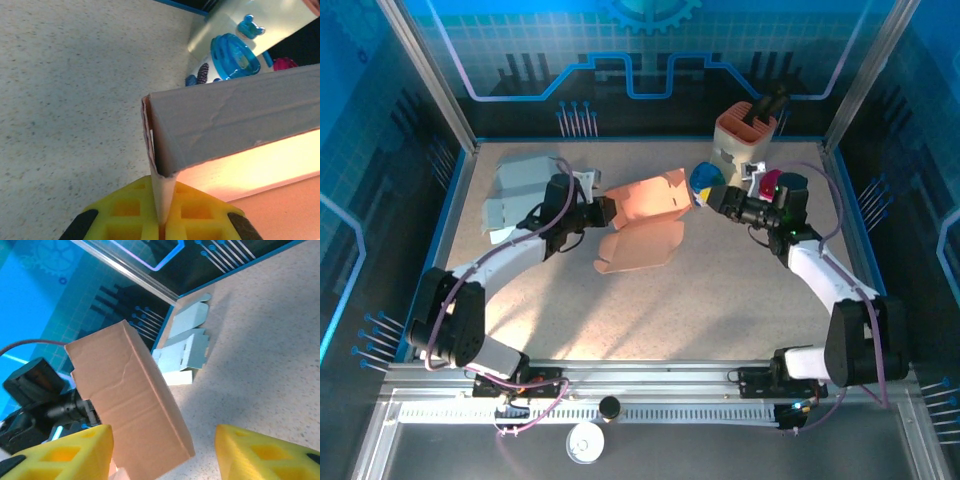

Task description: Fold the paper box

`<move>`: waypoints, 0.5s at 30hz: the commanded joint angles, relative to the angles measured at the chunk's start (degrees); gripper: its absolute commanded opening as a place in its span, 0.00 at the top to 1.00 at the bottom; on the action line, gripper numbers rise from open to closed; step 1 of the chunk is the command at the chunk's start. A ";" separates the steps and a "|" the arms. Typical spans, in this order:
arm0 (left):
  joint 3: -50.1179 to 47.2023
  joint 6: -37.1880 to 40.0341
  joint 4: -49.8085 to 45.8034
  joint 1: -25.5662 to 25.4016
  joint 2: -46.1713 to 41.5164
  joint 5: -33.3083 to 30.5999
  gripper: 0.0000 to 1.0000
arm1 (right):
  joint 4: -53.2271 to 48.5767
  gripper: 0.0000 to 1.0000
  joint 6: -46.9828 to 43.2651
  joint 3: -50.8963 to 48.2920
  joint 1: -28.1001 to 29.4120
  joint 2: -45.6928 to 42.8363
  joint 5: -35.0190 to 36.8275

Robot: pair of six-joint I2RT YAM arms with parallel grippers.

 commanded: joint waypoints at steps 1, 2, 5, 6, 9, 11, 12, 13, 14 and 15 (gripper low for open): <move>2.97 1.07 0.28 0.38 2.32 7.80 1.00 | 3.79 0.42 -3.46 2.68 1.01 1.75 -5.83; 2.98 1.04 0.50 0.37 2.60 7.86 1.00 | 3.15 0.42 -4.07 3.08 1.39 1.98 -5.85; 2.98 0.95 0.65 0.39 3.21 7.65 1.00 | 2.06 0.40 -5.58 3.17 2.91 2.04 -5.94; 2.98 0.83 0.81 0.37 3.31 7.69 1.00 | 1.29 0.40 -6.18 3.14 3.32 1.99 -5.85; 3.23 0.76 0.89 0.37 3.77 7.96 1.00 | -2.29 0.41 -9.14 5.07 4.52 1.89 -4.63; 3.32 0.70 0.90 0.37 3.97 7.90 1.00 | -3.12 0.41 -9.87 5.07 5.06 1.69 -4.21; 3.33 0.73 0.83 0.30 4.02 7.71 1.00 | -3.21 0.42 -9.96 5.05 5.34 1.58 -3.97; 3.33 0.68 0.83 0.29 4.09 7.56 1.00 | -3.65 0.42 -10.34 5.01 5.60 1.22 -3.38; 3.34 0.66 0.78 0.29 4.16 7.35 1.00 | -4.53 0.42 -10.84 5.07 5.81 0.81 -2.96; 3.41 0.68 0.67 0.20 4.11 7.09 1.00 | -6.24 0.42 -11.59 5.11 6.14 0.32 -2.25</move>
